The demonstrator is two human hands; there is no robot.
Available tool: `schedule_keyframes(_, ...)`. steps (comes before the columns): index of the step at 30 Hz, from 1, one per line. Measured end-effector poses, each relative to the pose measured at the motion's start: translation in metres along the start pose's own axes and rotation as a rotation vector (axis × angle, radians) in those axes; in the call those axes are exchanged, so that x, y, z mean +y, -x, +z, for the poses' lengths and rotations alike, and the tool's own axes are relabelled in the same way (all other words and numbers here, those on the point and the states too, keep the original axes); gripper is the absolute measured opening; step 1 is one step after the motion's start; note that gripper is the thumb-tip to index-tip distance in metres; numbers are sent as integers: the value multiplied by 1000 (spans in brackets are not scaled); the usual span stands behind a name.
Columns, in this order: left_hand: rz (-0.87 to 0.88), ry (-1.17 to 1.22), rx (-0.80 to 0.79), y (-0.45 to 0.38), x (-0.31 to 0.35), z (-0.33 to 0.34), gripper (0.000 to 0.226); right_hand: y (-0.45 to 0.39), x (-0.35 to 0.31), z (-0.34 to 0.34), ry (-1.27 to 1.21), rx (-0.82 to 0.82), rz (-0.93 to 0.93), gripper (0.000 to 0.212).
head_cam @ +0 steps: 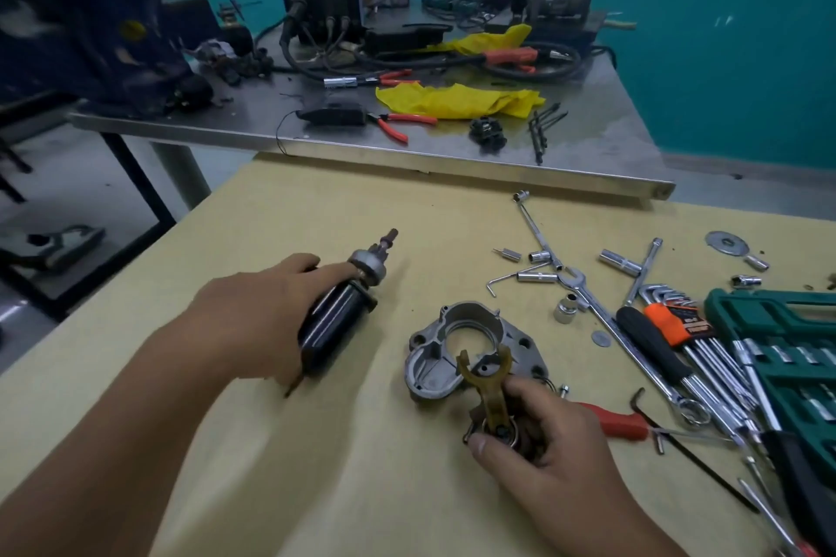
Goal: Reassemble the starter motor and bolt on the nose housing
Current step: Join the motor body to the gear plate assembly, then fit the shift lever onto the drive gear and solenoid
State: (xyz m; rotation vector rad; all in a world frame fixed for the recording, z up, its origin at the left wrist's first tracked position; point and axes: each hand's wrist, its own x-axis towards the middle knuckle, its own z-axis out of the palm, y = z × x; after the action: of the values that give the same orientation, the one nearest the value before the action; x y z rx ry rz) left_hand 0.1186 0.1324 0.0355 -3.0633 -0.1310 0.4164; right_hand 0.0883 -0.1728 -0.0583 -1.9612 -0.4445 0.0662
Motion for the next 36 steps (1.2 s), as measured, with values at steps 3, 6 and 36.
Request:
schedule_keyframes(3,-76,36,32,15,6,23,105,-2,0,-1,6,-25,-8,32)
schedule_keyframes(6,-208,100,272,18,31,55,88,-3,-1,-2,7,-32,-12,33)
schedule_keyframes(36,352,2392,132,41,93,26,78,-1,-29,-45,-463,570,-62,42)
